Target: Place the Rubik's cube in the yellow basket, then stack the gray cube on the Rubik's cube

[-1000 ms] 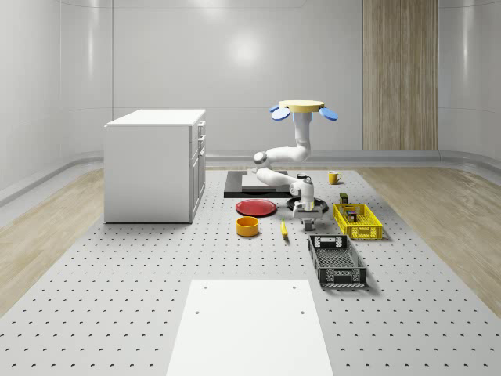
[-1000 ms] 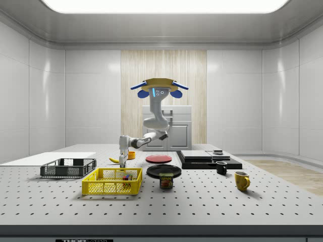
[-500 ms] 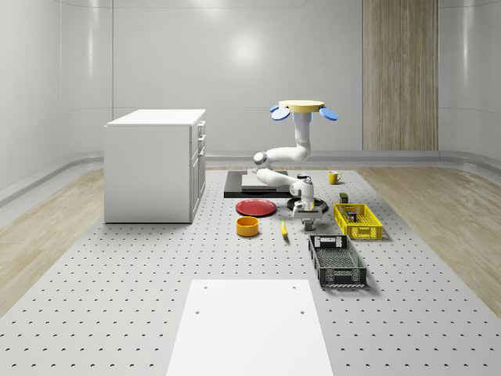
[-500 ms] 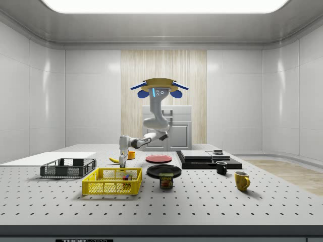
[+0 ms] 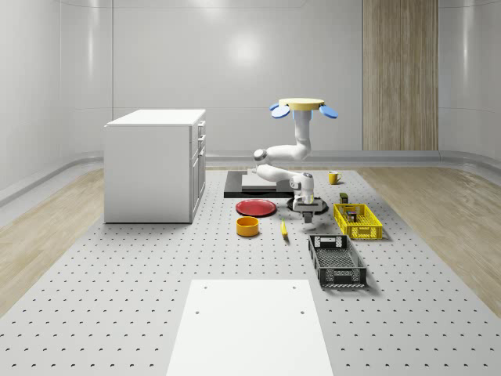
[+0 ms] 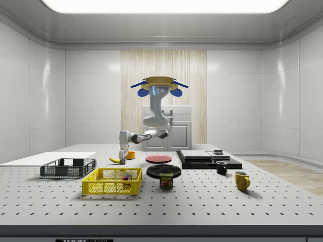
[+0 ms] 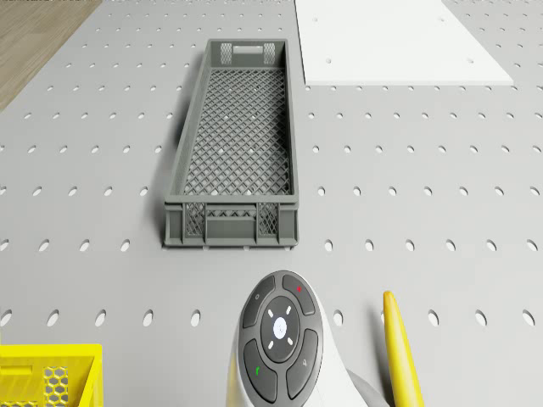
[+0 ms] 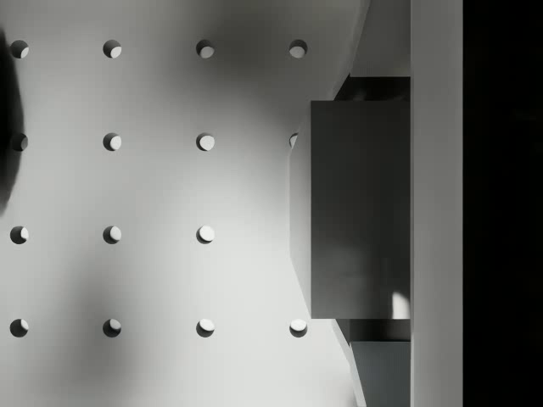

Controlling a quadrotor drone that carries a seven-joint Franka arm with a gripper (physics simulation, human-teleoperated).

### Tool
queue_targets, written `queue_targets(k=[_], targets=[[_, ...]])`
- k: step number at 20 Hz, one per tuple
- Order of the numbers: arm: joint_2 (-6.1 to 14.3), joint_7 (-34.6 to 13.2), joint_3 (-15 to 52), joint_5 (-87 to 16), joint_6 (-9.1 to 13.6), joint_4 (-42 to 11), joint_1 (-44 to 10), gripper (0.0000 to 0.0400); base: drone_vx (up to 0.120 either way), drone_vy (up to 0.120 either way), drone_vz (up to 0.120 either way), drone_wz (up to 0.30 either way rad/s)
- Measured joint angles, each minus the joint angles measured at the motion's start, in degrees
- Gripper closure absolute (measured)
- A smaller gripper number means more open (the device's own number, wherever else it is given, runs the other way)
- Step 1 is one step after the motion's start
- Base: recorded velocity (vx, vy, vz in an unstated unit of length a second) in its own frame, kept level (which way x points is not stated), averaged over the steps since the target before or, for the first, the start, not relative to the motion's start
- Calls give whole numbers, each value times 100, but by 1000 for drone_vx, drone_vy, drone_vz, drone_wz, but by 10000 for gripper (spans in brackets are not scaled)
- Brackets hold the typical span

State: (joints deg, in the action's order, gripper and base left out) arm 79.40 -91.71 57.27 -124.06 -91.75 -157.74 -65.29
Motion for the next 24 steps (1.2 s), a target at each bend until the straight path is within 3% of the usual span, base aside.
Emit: queue_targets(k=[7,9,19,24], targets=[[4,-10,161,149,98,-95,36,150,0,0,120,0],[5,-11,178,166,108,-104,39,150,-120,120,120,0],[10,-15,206,194,118,-118,41,150,-116,120,0,0],[13,-17,209,197,117,-119,39,150,0,120,0,0]])
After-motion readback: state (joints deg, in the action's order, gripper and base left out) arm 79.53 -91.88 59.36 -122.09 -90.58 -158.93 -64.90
